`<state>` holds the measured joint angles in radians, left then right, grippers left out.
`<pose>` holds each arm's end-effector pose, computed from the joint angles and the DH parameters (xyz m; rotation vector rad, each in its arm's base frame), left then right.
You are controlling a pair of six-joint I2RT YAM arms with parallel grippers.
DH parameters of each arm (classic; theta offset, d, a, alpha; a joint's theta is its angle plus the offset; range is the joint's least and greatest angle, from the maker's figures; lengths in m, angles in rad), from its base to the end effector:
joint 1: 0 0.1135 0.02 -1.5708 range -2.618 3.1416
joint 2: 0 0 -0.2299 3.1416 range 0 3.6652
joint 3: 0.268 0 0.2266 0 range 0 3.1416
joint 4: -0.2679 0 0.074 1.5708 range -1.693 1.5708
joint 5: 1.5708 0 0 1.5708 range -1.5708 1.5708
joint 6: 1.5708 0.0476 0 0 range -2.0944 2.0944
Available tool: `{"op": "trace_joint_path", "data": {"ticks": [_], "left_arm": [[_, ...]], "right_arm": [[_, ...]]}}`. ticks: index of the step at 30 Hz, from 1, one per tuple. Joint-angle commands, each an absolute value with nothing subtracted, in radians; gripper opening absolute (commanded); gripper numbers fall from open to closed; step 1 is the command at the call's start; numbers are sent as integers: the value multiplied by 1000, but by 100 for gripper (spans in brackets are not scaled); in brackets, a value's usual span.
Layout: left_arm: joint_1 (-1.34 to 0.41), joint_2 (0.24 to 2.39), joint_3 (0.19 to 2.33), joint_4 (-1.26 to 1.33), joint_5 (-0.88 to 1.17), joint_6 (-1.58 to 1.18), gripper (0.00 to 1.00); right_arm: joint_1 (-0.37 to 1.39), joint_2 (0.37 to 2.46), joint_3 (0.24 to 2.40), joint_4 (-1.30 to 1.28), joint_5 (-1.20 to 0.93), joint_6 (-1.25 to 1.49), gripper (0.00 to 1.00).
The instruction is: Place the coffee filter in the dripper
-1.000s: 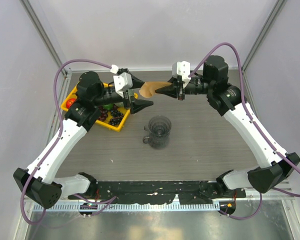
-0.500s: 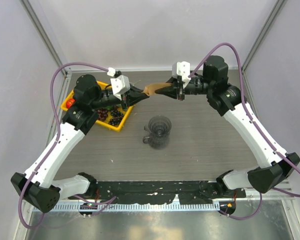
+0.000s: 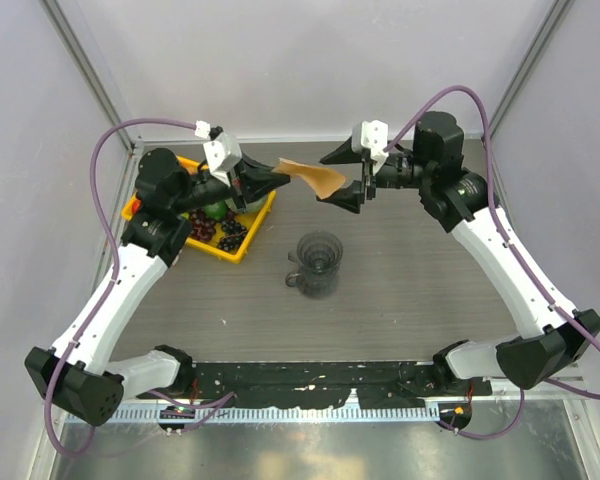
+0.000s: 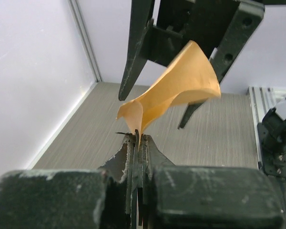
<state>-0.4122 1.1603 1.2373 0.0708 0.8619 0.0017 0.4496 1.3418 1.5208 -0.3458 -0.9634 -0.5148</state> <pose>0.2103 -0.1314 0.4164 0.9930 1.1864 -0.9372 0.2279 0.1534 0.4186 -1.3510 1.0754 0.7816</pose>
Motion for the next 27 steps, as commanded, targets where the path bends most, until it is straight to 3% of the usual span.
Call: {"op": "trace_joint_path", "data": {"ticks": [1,2,4,11,16,25,27], "left_arm": [[-387,1160,1232,282,876,-211,0],[-380,1164,1236,299,870,-250,0],[-370,1177,1241,328,855,-316,0],[-353,1215,1246,442,857,-534,0],[-351,1233,1252,449,859,-600,0],[-348,1252,1258,456,876,-632,0],[-345,1258,1258,462,888,-643,0]], "right_arm": [[423,1321,1516,-269,-966,-434,84],[413,1325,1509,-214,-959,-384,92],[394,1327,1497,-125,-948,-310,97],[382,1348,1468,146,-937,-163,95],[383,1382,1520,150,-999,-156,68],[387,1390,1555,66,-1061,-227,31],[387,1387,1559,54,-1066,-236,27]]}}
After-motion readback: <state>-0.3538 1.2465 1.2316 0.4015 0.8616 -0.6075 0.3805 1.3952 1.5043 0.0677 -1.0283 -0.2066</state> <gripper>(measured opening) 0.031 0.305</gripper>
